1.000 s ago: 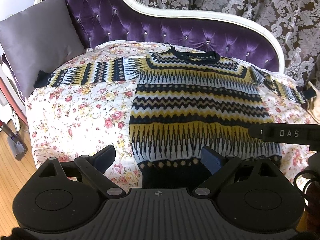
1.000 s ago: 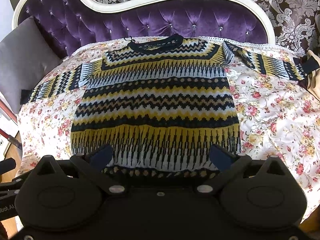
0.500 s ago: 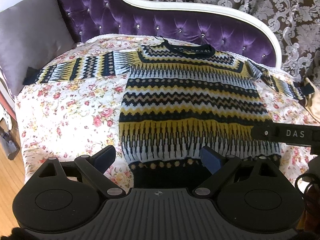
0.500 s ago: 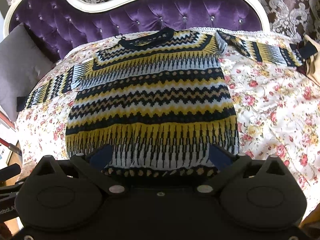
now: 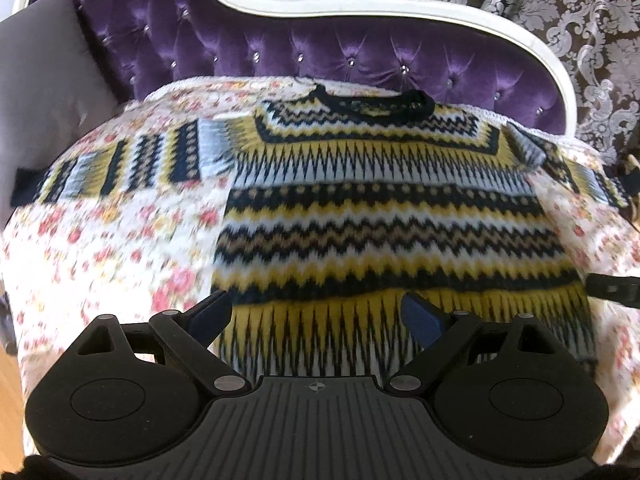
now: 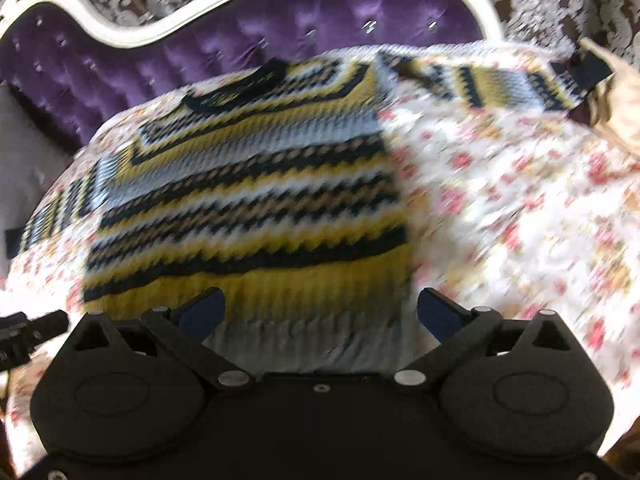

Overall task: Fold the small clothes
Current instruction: 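Reach the right tool to the sleeve cuff by the beige pillow and grasp it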

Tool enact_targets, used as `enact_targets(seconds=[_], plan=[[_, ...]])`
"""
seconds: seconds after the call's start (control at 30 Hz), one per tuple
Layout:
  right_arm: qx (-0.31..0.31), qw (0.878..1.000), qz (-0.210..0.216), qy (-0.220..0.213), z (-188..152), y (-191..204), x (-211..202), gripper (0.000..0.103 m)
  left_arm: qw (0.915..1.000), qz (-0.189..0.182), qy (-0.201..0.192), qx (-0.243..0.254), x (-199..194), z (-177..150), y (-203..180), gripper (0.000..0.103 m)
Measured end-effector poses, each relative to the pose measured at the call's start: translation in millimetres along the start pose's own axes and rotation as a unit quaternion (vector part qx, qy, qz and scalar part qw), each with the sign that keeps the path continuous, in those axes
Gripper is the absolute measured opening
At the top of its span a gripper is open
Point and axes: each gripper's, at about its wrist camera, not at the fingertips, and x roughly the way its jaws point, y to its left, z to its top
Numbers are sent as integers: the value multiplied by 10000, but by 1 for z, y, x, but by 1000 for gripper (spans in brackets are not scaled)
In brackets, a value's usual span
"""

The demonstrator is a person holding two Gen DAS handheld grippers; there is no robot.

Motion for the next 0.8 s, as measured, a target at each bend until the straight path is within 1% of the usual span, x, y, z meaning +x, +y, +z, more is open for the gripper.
enact_targets(seconds=[0.03, 0.07, 0.13, 0.27, 0.33, 0.4, 0.43, 0.5, 0.57, 0.63, 0.7, 0.8], plan=[[-26, 9999, -110, -113, 5, -8, 1, 100, 10000, 27, -39, -4, 7, 6, -1, 92], [-51, 9995, -212, -214, 10, -15, 1, 96, 10000, 49, -72, -7, 15, 12, -2, 92], [-100, 9984, -423, -371, 23, -32, 4, 92, 9998, 50, -167, 37, 30, 23, -4, 92], [-151, 9936, -864, -712, 55, -69, 13, 90, 9989, 160, -404, 184, 59, 48, -12, 91], [-79, 9906, -1014, -911, 73, -90, 16, 87, 9979, 195, -565, 259, 72, 58, -15, 91], [102, 9869, -1118, -1159, 94, -115, 19, 87, 9968, 171, -720, 319, 86, 67, -18, 90], [193, 9847, -1177, -1269, 103, -127, 20, 87, 9962, 130, -795, 345, 93, 70, -19, 85], [354, 9797, -1336, -1451, 123, -153, 25, 87, 9951, 10, -895, 412, 109, 75, -20, 84], [417, 9746, -1518, -1591, 140, -174, 30, 87, 9948, -8, -912, 457, 124, 76, -22, 84], [500, 9679, -1801, -1678, 153, -194, 38, 87, 9946, 168, -904, 474, 141, 78, -23, 84], [587, 9639, -1947, -1722, 165, -212, 46, 87, 9947, 281, -848, 503, 157, 77, -24, 84], [609, 9618, -2042, -1720, 174, -228, 59, 87, 9971, 136, -626, 422, 176, 74, -20, 85]])
